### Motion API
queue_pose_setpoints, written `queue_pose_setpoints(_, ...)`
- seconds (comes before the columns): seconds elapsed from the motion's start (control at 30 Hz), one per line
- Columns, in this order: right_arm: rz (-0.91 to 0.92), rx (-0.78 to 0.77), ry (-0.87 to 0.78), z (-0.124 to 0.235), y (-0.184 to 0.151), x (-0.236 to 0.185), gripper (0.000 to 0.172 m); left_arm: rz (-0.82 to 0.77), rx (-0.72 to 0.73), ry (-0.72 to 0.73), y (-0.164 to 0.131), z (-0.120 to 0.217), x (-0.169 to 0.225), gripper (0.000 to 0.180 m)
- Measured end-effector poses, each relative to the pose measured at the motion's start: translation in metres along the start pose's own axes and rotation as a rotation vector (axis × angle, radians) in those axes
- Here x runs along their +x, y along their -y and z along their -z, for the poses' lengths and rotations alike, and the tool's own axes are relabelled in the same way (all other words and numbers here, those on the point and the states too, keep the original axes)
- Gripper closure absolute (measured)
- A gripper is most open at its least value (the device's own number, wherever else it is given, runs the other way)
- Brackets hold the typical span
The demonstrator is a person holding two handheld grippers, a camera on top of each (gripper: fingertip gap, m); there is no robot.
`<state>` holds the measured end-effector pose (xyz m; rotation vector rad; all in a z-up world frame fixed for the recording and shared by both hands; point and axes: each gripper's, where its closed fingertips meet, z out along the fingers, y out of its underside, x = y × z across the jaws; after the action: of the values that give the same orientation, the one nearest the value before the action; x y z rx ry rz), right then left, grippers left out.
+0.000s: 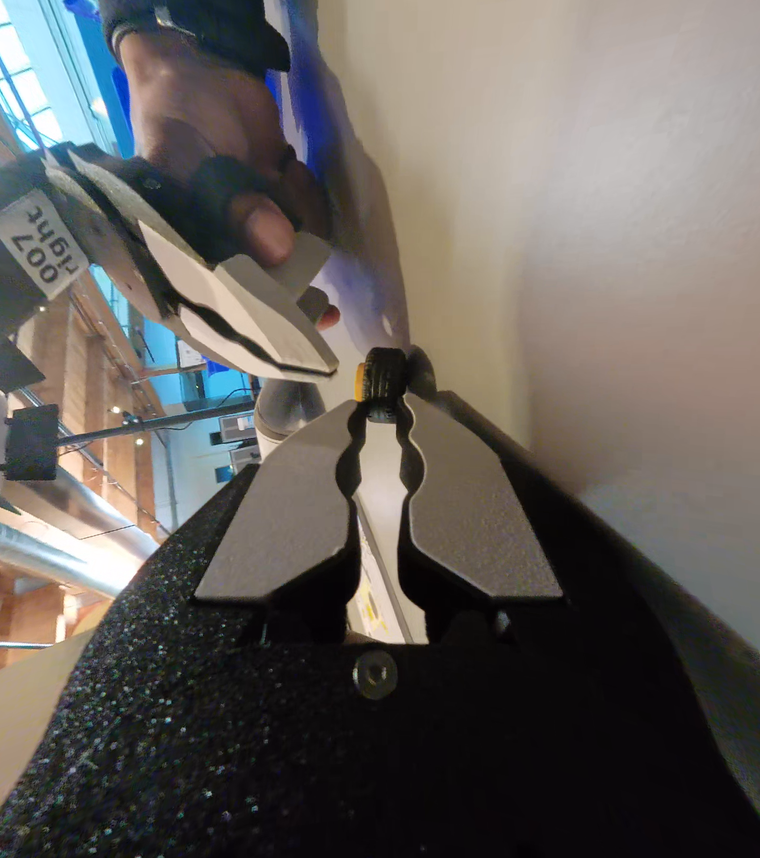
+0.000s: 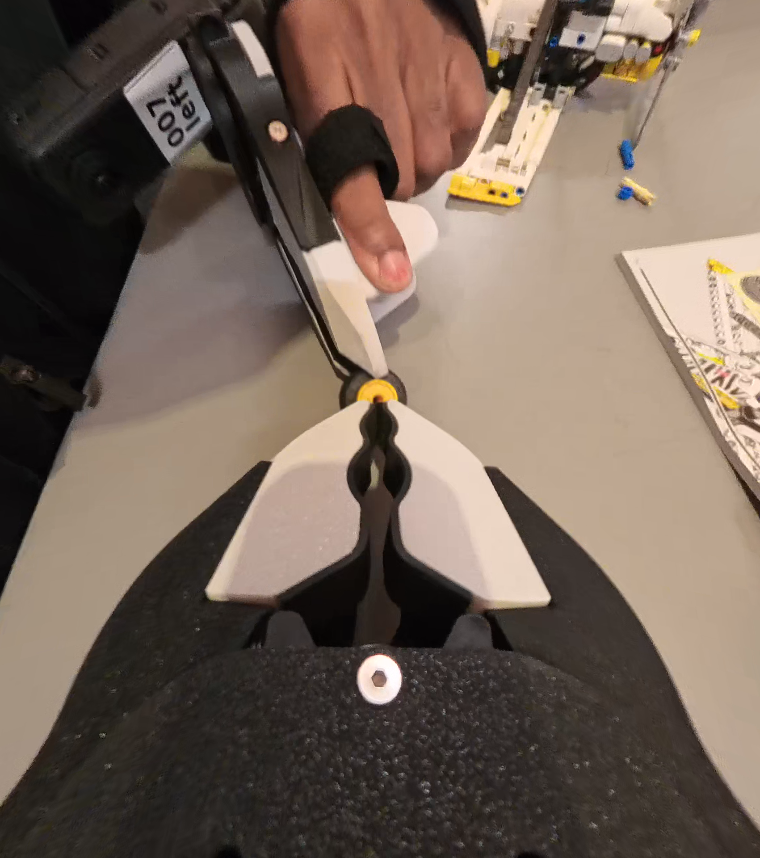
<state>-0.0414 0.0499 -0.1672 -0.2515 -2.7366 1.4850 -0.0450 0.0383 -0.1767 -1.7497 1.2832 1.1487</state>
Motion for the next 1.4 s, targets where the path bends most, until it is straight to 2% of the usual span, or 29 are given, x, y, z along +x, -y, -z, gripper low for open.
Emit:
queue_pose_setpoints(0.17, 0.026, 0.007, 0.000, 0.000, 0.001, -0.001, 0.172, 0.139, 0.023, -0.010, -0.002, -0.003, -0.003, 0.167)
queue_pose_setpoints(0.2, 0.025, 0.019, -0.023, 0.000, 0.002, 0.002, 0.172, 0.221, 0.024, -0.014, -0.006, -0.004, -0.005, 0.166)
queue_pose_setpoints(0.3, 0.025, 0.035, -0.092, 0.001, 0.005, 0.009, 0.150, 0.423, -0.015, 0.002, -0.022, -0.006, -0.015, 0.166)
queue_pose_setpoints(0.37, 0.053, 0.037, -0.172, 0.001, 0.007, 0.014, 0.146, 0.613, -0.024, -0.022, -0.028, -0.006, -0.017, 0.166)
queue_pose_setpoints(0.5, 0.134, 0.012, -0.351, 0.001, 0.007, 0.026, 0.146, 0.866, 0.001, -0.044, -0.031, -0.001, -0.022, 0.166)
queue_pose_setpoints(0.67, 0.221, 0.009, -0.452, -0.002, 0.016, 0.028, 0.149, 1.115, 0.064, -0.107, -0.028, 0.001, -0.024, 0.167)
queue_pose_setpoints(0.87, 0.260, -0.008, -0.534, -0.003, 0.020, 0.033, 0.154, 1.258, 0.106, -0.135, -0.025, 0.003, -0.028, 0.167)
queue_pose_setpoints(1.1, 0.145, 0.014, -0.551, -0.004, 0.020, 0.036, 0.155, 1.397, 0.090, -0.168, -0.028, 0.003, -0.027, 0.167)
queue_pose_setpoints(1.3, 0.144, 0.061, -0.588, -0.001, 0.026, 0.039, 0.155, 1.586, 0.119, -0.173, -0.033, 0.004, -0.031, 0.167)
queue_pose_setpoints(1.4, 0.129, 0.109, -0.556, 0.002, 0.030, 0.037, 0.155, 1.563, 0.138, -0.131, -0.032, 0.006, -0.036, 0.167)
